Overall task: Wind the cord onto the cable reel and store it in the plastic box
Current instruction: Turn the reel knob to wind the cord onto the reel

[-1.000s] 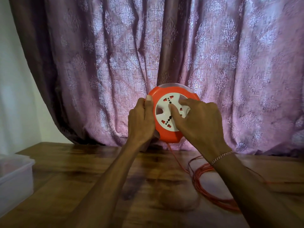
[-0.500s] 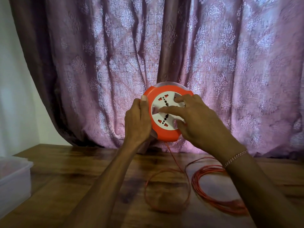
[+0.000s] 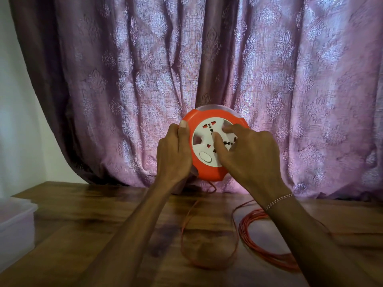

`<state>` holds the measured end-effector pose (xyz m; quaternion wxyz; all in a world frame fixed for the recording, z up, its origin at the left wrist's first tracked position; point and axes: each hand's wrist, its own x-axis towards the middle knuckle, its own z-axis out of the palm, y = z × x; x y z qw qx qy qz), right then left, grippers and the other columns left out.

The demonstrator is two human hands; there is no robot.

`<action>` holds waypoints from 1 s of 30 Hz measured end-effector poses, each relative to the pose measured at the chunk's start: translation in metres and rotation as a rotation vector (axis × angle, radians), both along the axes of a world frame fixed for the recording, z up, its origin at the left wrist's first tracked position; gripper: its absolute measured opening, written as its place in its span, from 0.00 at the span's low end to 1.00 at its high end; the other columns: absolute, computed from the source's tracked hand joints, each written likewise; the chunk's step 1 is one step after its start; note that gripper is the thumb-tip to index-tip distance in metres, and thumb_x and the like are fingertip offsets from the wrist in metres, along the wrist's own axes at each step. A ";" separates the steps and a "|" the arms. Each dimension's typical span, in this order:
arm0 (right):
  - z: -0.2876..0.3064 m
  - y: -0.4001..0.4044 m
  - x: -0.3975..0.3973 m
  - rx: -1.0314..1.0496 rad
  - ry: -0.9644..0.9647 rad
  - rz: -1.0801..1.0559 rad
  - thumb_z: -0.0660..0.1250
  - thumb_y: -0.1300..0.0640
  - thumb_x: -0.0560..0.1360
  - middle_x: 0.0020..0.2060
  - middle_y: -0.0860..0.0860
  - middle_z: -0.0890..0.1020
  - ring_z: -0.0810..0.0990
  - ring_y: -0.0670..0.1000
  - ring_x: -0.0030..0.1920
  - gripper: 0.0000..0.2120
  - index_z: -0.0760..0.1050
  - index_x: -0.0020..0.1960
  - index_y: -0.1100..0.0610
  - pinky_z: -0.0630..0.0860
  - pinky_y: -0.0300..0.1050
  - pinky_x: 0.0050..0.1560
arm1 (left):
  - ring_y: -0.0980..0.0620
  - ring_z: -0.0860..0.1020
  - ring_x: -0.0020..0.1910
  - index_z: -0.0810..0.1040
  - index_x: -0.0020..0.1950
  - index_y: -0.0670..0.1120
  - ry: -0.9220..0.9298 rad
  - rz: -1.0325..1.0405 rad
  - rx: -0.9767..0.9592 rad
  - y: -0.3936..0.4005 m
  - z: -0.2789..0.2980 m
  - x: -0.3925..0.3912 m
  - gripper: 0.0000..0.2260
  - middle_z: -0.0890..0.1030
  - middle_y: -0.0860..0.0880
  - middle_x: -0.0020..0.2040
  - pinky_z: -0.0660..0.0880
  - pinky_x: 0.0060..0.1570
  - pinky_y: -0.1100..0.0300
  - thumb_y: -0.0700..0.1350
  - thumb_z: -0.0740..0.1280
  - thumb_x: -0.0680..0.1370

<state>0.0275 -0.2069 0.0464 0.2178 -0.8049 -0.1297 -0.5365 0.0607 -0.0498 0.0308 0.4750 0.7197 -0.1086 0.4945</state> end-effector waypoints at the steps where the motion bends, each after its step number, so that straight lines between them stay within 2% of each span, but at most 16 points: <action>1: 0.001 -0.001 0.000 -0.022 0.013 0.009 0.62 0.36 0.75 0.39 0.54 0.87 0.84 0.60 0.43 0.22 0.81 0.60 0.48 0.80 0.52 0.44 | 0.42 0.80 0.40 0.71 0.41 0.49 0.004 0.003 0.000 0.000 0.000 0.000 0.25 0.80 0.51 0.36 0.77 0.43 0.40 0.67 0.48 0.80; 4: 0.006 -0.008 -0.006 -0.137 -0.025 0.006 0.65 0.40 0.75 0.39 0.49 0.86 0.83 0.57 0.43 0.17 0.80 0.58 0.48 0.79 0.50 0.41 | 0.42 0.81 0.41 0.73 0.43 0.49 0.008 -0.023 -0.014 0.001 0.000 0.000 0.25 0.80 0.53 0.36 0.78 0.44 0.39 0.66 0.48 0.81; 7: 0.012 -0.016 -0.005 -0.295 -0.018 0.121 0.67 0.54 0.75 0.52 0.50 0.81 0.77 0.55 0.53 0.13 0.80 0.59 0.48 0.78 0.53 0.44 | 0.41 0.80 0.41 0.73 0.44 0.45 0.002 -0.037 -0.015 0.003 0.001 0.000 0.27 0.79 0.49 0.36 0.77 0.45 0.39 0.66 0.48 0.81; 10: 0.016 -0.020 -0.007 -0.456 0.176 0.211 0.60 0.63 0.73 0.65 0.54 0.72 0.68 0.56 0.63 0.25 0.77 0.64 0.41 0.77 0.57 0.52 | 0.39 0.79 0.41 0.73 0.45 0.43 -0.007 -0.024 -0.025 0.005 0.002 0.000 0.27 0.79 0.47 0.37 0.76 0.45 0.39 0.64 0.49 0.82; 12: 0.016 -0.018 -0.011 -0.527 0.247 0.148 0.61 0.64 0.72 0.69 0.54 0.68 0.64 0.55 0.67 0.31 0.73 0.68 0.37 0.77 0.56 0.56 | 0.38 0.79 0.42 0.73 0.45 0.43 -0.002 -0.010 -0.026 0.006 0.002 0.000 0.26 0.80 0.45 0.38 0.76 0.45 0.39 0.63 0.49 0.82; 16: 0.010 -0.010 -0.013 -0.550 0.180 0.053 0.61 0.55 0.75 0.67 0.54 0.69 0.65 0.56 0.67 0.27 0.68 0.71 0.35 0.77 0.53 0.55 | 0.38 0.81 0.43 0.74 0.46 0.44 0.012 -0.020 -0.019 0.005 0.001 0.001 0.28 0.82 0.44 0.40 0.77 0.46 0.39 0.65 0.48 0.81; 20: 0.005 -0.011 -0.009 -0.514 0.074 0.008 0.64 0.52 0.72 0.59 0.51 0.72 0.71 0.55 0.62 0.27 0.70 0.68 0.33 0.76 0.48 0.44 | 0.40 0.80 0.42 0.73 0.45 0.45 -0.007 -0.015 -0.016 0.001 0.001 -0.001 0.29 0.81 0.46 0.38 0.77 0.45 0.40 0.68 0.47 0.79; 22: 0.002 -0.009 -0.009 -0.451 0.027 -0.014 0.66 0.47 0.69 0.54 0.50 0.76 0.76 0.55 0.57 0.26 0.71 0.66 0.32 0.76 0.48 0.41 | 0.42 0.79 0.40 0.72 0.43 0.47 -0.004 -0.005 -0.004 0.000 0.000 -0.001 0.27 0.80 0.48 0.36 0.76 0.44 0.40 0.68 0.48 0.80; 24: -0.002 -0.003 -0.009 -0.281 -0.015 -0.082 0.67 0.37 0.68 0.46 0.51 0.83 0.82 0.57 0.49 0.25 0.74 0.65 0.34 0.77 0.48 0.39 | 0.42 0.78 0.39 0.70 0.41 0.49 0.005 0.024 0.012 -0.002 0.000 -0.001 0.26 0.78 0.50 0.34 0.76 0.43 0.41 0.68 0.47 0.80; 26: -0.003 0.003 -0.007 -0.112 -0.045 -0.162 0.65 0.29 0.67 0.40 0.53 0.86 0.84 0.61 0.42 0.27 0.78 0.62 0.40 0.77 0.48 0.37 | 0.41 0.78 0.39 0.70 0.41 0.49 0.009 0.042 0.027 -0.003 -0.001 -0.001 0.26 0.78 0.49 0.34 0.75 0.43 0.42 0.68 0.46 0.79; 30: -0.001 0.003 -0.008 -0.141 0.019 -0.178 0.60 0.27 0.71 0.42 0.53 0.86 0.83 0.61 0.45 0.30 0.76 0.64 0.44 0.76 0.49 0.40 | 0.40 0.79 0.40 0.71 0.43 0.48 0.008 0.035 0.034 -0.004 -0.002 -0.001 0.28 0.79 0.47 0.36 0.76 0.44 0.42 0.68 0.45 0.79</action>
